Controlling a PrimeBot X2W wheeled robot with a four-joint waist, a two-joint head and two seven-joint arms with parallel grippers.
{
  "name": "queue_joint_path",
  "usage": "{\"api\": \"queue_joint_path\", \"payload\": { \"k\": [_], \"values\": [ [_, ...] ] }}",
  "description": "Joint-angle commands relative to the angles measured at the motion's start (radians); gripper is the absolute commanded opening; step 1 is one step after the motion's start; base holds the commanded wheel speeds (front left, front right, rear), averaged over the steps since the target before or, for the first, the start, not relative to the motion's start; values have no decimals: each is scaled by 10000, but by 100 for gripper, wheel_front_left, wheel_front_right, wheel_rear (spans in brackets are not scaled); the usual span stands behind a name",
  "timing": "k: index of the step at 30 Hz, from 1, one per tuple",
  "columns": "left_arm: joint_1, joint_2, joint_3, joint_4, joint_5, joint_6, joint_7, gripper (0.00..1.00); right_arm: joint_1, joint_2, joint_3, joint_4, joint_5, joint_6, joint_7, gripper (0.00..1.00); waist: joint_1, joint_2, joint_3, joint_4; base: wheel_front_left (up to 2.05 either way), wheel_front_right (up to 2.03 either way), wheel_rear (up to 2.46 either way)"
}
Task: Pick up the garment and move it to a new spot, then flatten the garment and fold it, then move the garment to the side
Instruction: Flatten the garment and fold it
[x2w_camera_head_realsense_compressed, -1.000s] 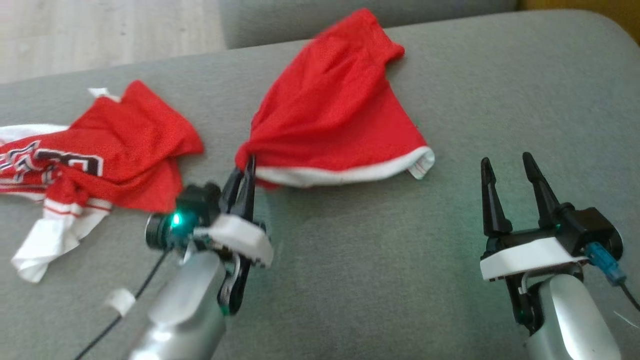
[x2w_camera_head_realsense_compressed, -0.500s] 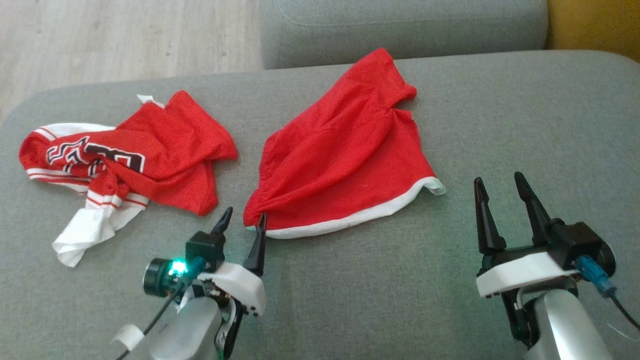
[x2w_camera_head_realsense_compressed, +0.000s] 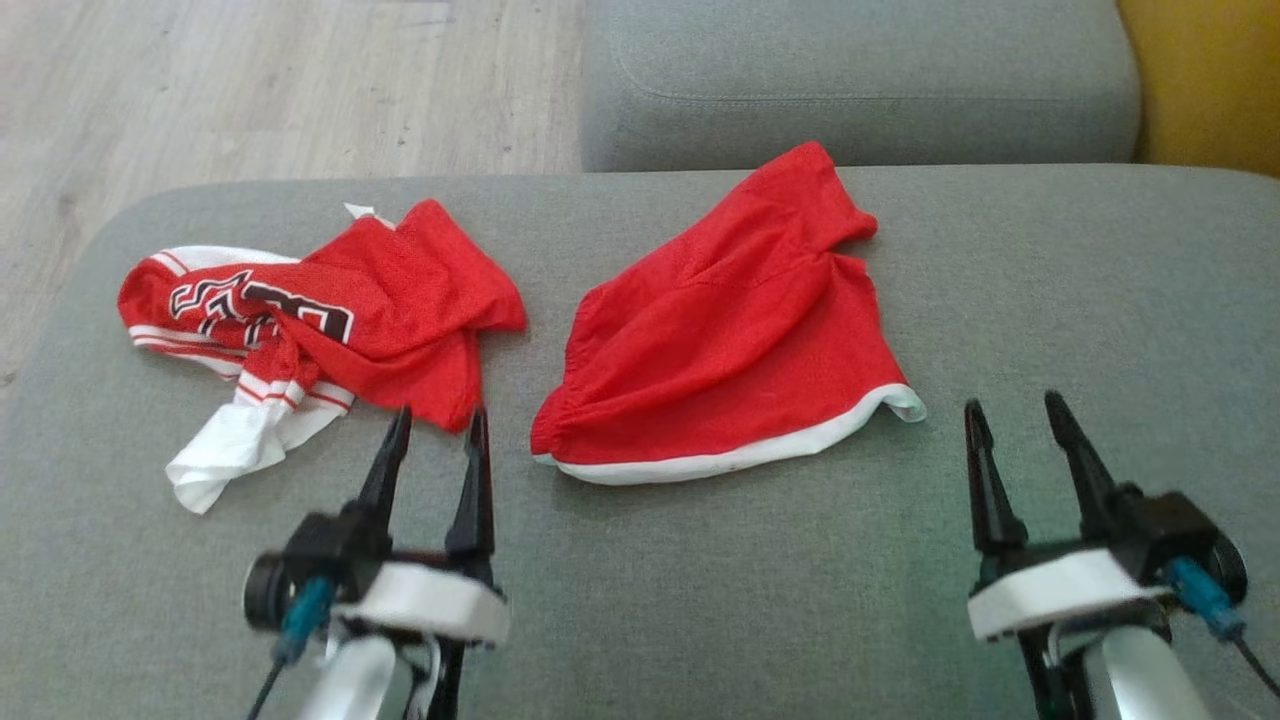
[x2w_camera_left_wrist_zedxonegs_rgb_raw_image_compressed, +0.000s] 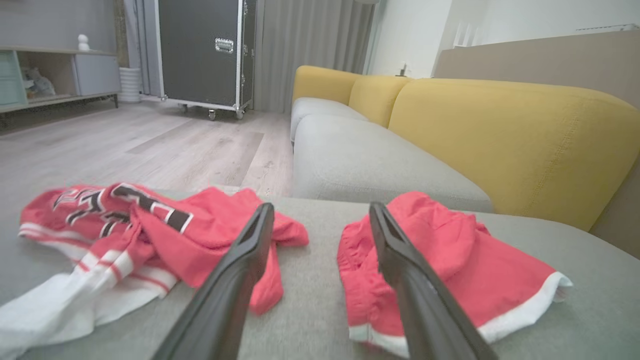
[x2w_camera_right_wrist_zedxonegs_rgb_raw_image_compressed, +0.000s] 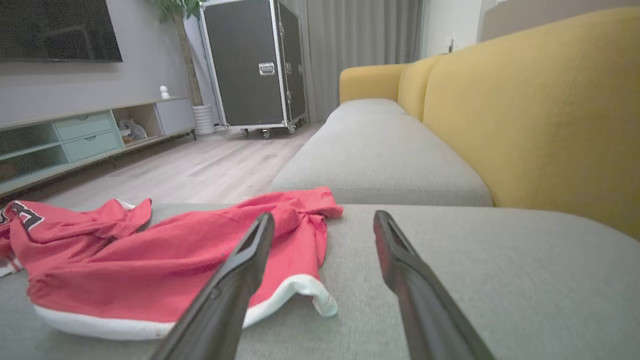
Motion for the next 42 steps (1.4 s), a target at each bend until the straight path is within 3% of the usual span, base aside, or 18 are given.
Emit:
{"api": "queue_joint_path", "payload": {
  "k": [1,7,14,32,34,42],
  "values": [
    [-215,-4,476,-455,119,-53,-95,100,-227,1,109,-229,-90,40,-105,100,1,0,8,47,0,0,0],
    [114,-243,690,-547,415,-346,-95,100,-388,1,-496,413,-906,40,-102,100,1,0,188,194,0,0,0],
    [-216,-412,775,-597,636,-598,-95,100,-1408,-92,-781,2142,-2676,40,668,100,1,0,684,428,0,0,0],
    [-813,-482,345,-672,376,-614,-95,100,-3934,-676,-547,5550,-4224,40,562,100,1,0,1518,1063,0,0,0],
    [-855,-482,276,-671,327,-575,-95,100,-4117,-754,-618,5803,-4402,40,490,0,1,0,1557,1105,0,0,0],
    [-837,-483,200,-586,215,-481,-95,100,-4405,-1138,-1497,5914,-5293,40,236,0,1,0,1425,1039,0,0,0]
  ]
}}
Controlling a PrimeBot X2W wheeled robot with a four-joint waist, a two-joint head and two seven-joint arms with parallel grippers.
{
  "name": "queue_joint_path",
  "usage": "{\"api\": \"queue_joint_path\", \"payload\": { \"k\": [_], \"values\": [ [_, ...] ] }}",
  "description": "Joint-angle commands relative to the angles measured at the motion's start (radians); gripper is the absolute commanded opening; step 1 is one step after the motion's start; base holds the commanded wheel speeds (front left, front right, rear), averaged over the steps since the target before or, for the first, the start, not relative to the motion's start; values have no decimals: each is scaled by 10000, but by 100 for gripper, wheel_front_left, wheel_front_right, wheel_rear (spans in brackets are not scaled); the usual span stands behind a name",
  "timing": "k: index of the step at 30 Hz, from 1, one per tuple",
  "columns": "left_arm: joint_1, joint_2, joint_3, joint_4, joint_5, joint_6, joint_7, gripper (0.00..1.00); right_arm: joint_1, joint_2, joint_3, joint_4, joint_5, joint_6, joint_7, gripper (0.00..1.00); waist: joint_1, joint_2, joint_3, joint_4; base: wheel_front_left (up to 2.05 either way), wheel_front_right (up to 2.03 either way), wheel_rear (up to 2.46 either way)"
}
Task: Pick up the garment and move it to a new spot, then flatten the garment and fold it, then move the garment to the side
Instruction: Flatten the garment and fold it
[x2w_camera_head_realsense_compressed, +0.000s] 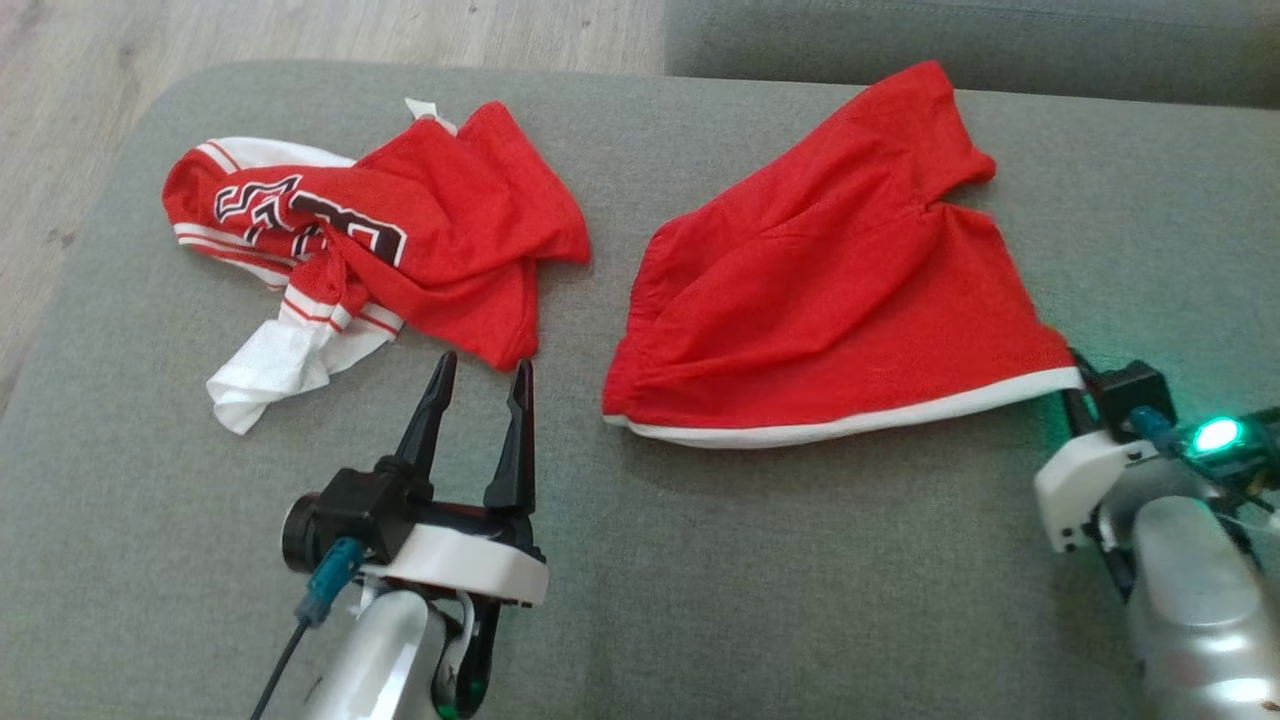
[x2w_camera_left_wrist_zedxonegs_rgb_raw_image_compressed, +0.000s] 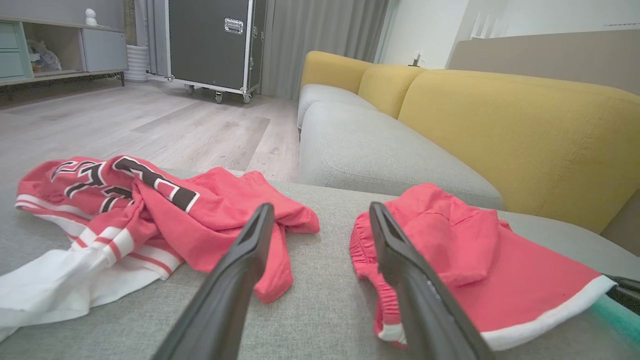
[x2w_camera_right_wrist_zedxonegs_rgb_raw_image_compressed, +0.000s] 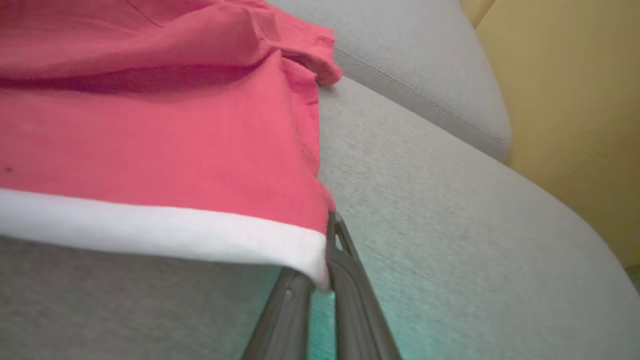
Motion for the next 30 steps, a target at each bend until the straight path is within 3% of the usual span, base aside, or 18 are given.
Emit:
{"api": "queue_joint_path", "payload": {
  "k": [1,10,11,12,22,25,30],
  "values": [
    [-322,15,240,-296,-73,81,-95,100,-252,-175,5,-312,-221,39,-165,0,1,0,-74,-61,0,0,0],
    [-290,15,112,-267,-174,139,-95,100,-89,-337,-882,-498,-1326,39,45,0,1,0,-220,-287,0,0,0],
    [-293,15,114,-254,-177,138,-95,100,-91,-309,-1000,-458,-1348,39,143,91,1,0,-232,-311,0,0,0],
    [-294,15,123,-240,-180,135,-95,100,-99,-273,-1145,-432,-1350,39,257,100,1,0,-248,-339,0,0,0],
    [-228,15,116,-223,-239,160,-95,100,77,190,-2124,-949,-1150,39,206,100,1,0,-685,-773,0,0,0],
    [-134,15,178,-223,-192,160,-95,100,101,539,-2391,-1328,-391,39,-184,100,1,0,-867,-1009,0,0,0],
    [9,15,339,-249,-139,109,-95,100,388,931,-1652,-2242,1901,39,-472,100,1,0,-1090,-1371,0,0,0]
  ]
}}
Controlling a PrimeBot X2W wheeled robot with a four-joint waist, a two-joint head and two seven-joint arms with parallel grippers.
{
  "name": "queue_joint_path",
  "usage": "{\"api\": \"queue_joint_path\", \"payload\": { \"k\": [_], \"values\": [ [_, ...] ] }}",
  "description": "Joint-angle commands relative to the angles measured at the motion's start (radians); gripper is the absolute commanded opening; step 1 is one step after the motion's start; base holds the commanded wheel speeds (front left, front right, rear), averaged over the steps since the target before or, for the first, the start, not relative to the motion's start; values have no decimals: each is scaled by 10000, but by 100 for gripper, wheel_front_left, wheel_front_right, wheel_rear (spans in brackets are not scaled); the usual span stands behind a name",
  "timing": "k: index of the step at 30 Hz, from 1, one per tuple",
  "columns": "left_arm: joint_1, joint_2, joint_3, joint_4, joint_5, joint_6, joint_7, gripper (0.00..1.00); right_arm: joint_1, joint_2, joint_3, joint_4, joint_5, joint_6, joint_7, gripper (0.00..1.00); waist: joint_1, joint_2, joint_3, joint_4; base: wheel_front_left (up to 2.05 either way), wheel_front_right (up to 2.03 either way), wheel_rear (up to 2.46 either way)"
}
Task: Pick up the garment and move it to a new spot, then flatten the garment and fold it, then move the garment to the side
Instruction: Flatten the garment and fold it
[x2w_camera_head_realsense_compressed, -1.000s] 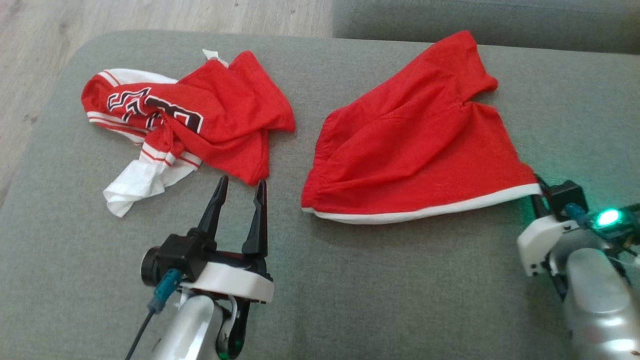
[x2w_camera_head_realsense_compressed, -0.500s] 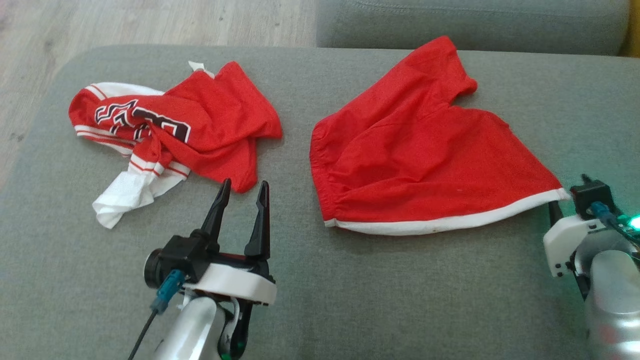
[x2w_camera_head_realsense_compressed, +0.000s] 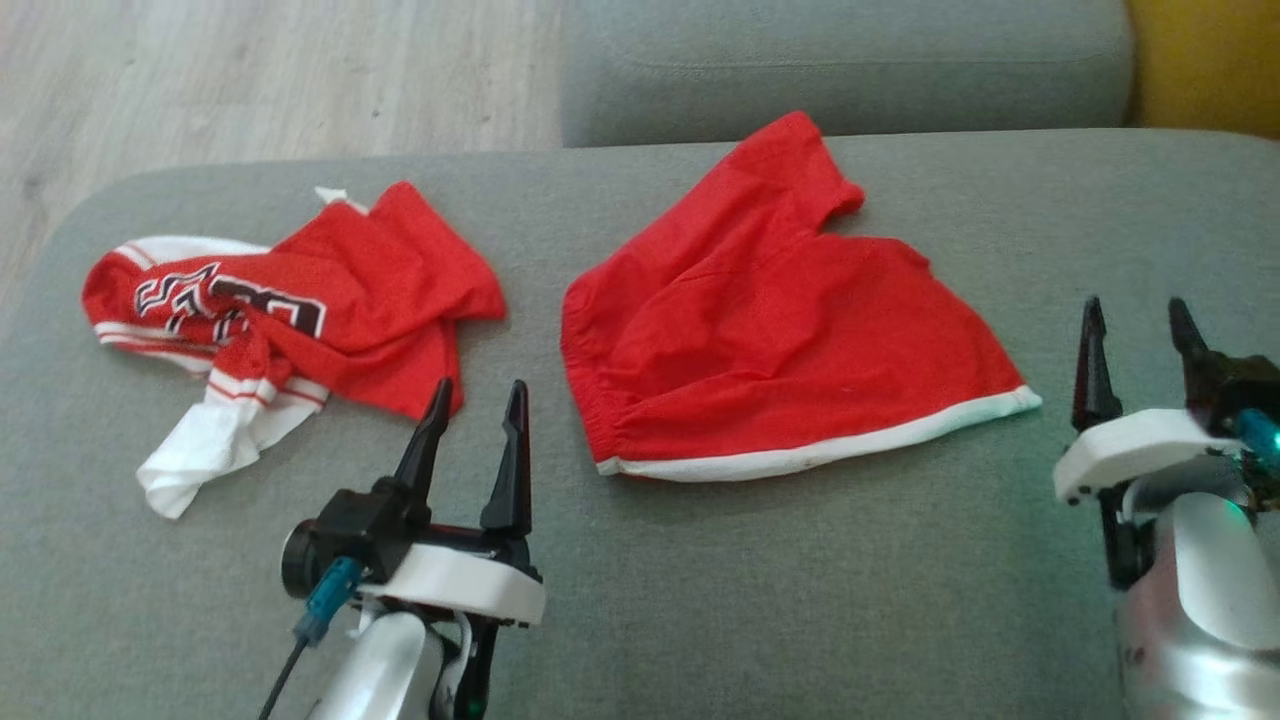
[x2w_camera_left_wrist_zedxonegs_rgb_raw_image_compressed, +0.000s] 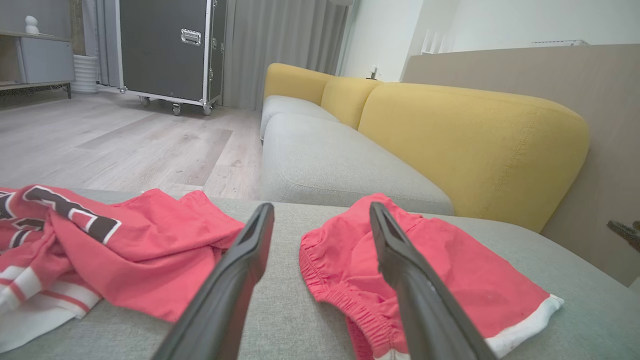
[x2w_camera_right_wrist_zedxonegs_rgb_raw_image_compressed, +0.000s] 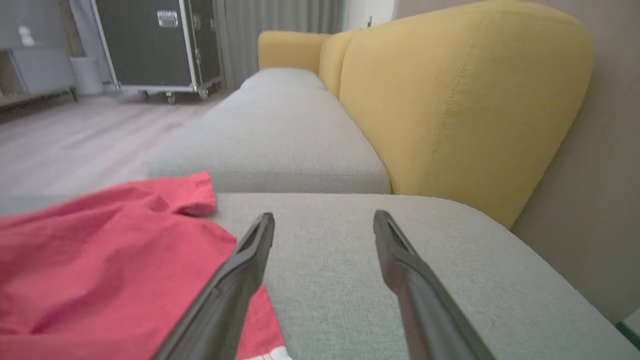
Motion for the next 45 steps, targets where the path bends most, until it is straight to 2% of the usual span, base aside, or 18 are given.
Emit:
{"api": "queue_joint_path", "payload": {
  "k": [1,7,10,18,28,45],
  "values": [
    [-243,18,401,-335,13,24,-95,100,-44,44,436,-493,409,39,-126,100,1,0,-101,-143,0,0,0],
    [-34,18,540,-379,-30,-86,-95,100,1874,85,2448,-3287,3524,39,-134,100,1,0,-115,-440,0,0,0],
    [60,18,566,-315,-42,-141,-95,100,2753,87,2987,-4005,4100,39,-135,100,1,0,-49,-535,0,0,0],
    [-17,18,548,-167,-21,-252,-95,100,2914,88,3033,-4443,4266,39,-136,100,1,0,124,-623,0,0,0],
    [-736,18,-686,1983,-227,-709,151,100,2755,88,2810,-4417,4320,39,-137,100,1,0,523,-640,0,0,0],
    [-2064,18,-1499,3660,-551,-983,308,100,2438,89,2912,-4352,4274,39,-137,100,1,0,1111,-1094,0,0,0]
  ]
}}
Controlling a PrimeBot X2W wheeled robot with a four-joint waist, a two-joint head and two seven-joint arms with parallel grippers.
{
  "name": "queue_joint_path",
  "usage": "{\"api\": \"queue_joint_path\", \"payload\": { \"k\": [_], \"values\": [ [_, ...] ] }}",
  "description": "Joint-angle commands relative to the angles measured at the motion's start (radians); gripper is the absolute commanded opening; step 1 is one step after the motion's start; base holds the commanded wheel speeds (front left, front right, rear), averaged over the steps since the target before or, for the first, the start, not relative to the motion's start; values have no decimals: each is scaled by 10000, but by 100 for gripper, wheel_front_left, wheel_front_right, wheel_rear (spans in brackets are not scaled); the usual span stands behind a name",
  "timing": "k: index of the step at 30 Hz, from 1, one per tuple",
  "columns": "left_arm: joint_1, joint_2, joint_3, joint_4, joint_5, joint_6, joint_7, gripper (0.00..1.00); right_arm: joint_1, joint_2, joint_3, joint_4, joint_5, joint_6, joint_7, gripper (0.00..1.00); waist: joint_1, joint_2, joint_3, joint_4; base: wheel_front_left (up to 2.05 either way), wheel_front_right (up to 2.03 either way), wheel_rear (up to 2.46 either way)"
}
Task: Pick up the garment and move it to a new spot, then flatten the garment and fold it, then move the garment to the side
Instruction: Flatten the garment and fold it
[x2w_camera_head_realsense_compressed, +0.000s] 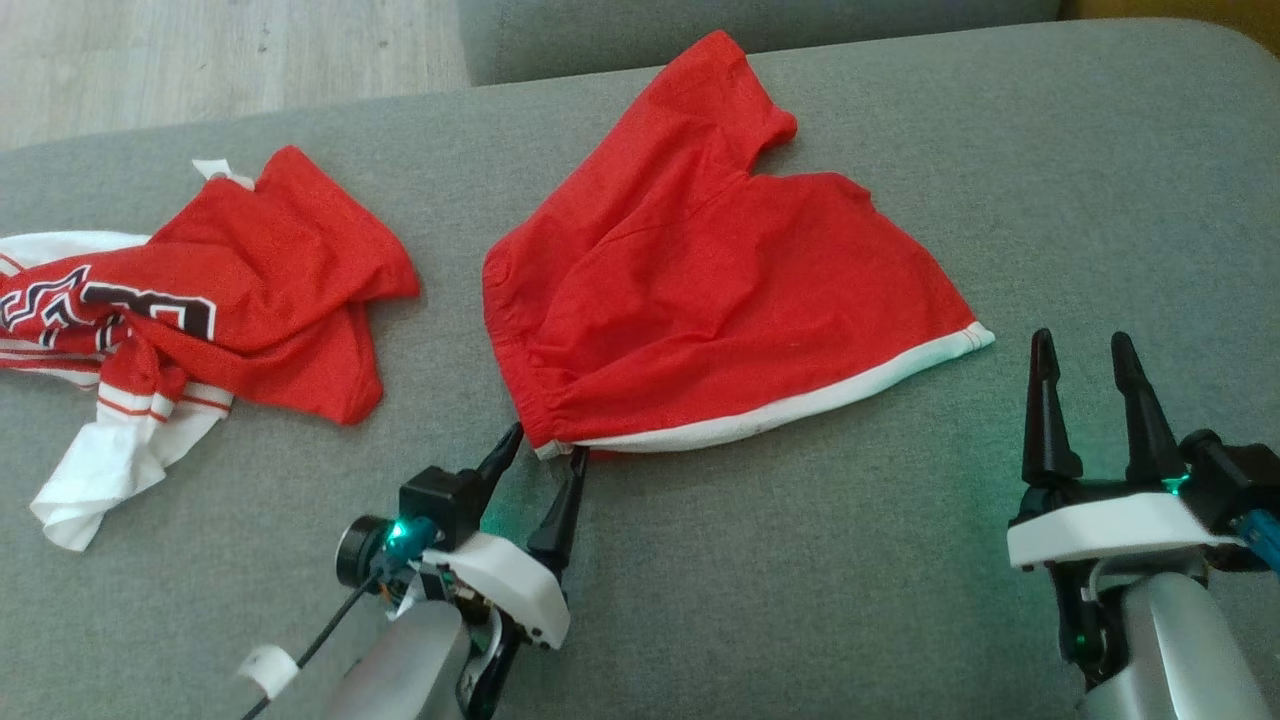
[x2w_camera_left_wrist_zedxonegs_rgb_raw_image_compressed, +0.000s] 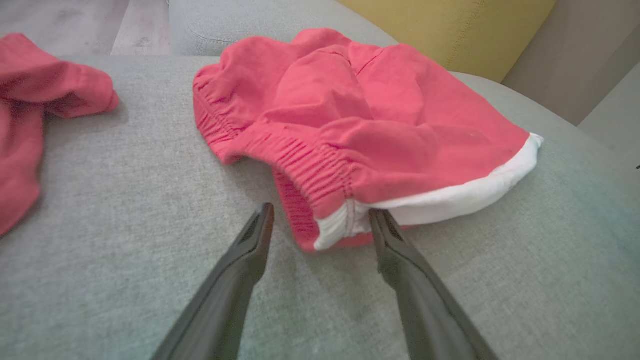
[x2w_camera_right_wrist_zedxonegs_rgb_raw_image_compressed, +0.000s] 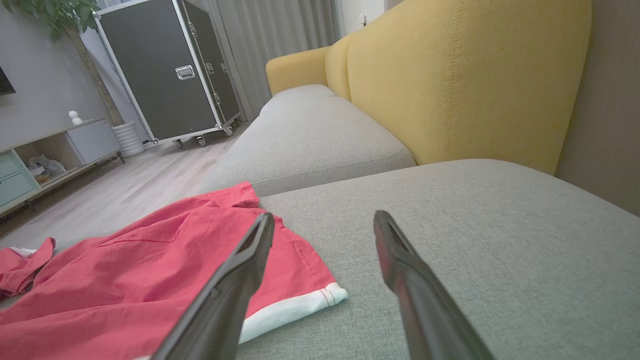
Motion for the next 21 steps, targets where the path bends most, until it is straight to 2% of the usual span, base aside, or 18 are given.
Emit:
{"api": "queue_joint_path", "payload": {
  "k": [1,2,3,11,16,21],
  "values": [
    [-439,34,253,-173,-29,-34,-118,63,-340,-40,234,-275,-48,39,-108,100,-1,0,23,-25,0,0,0],
    [-503,35,247,-148,-20,-42,-164,7,-335,-40,217,-249,-72,39,-108,100,-1,0,37,-33,0,0,0],
    [-555,36,238,-137,-9,-52,-208,0,-333,-40,186,-203,-136,39,-108,100,-1,0,50,-33,0,0,0],
    [-728,38,60,-133,200,8,-394,0,-834,-57,-765,1260,-1992,39,183,100,-1,0,61,333,0,0,0],
    [-805,37,-109,-257,207,0,-426,0,-1631,-47,-848,2607,-2396,39,1191,100,-1,0,86,622,0,0,0],
    [-922,36,-376,-394,202,30,-439,0,-2327,-48,-790,3754,-2470,39,1725,100,-1,0,172,866,0,0,0]
  ]
}}
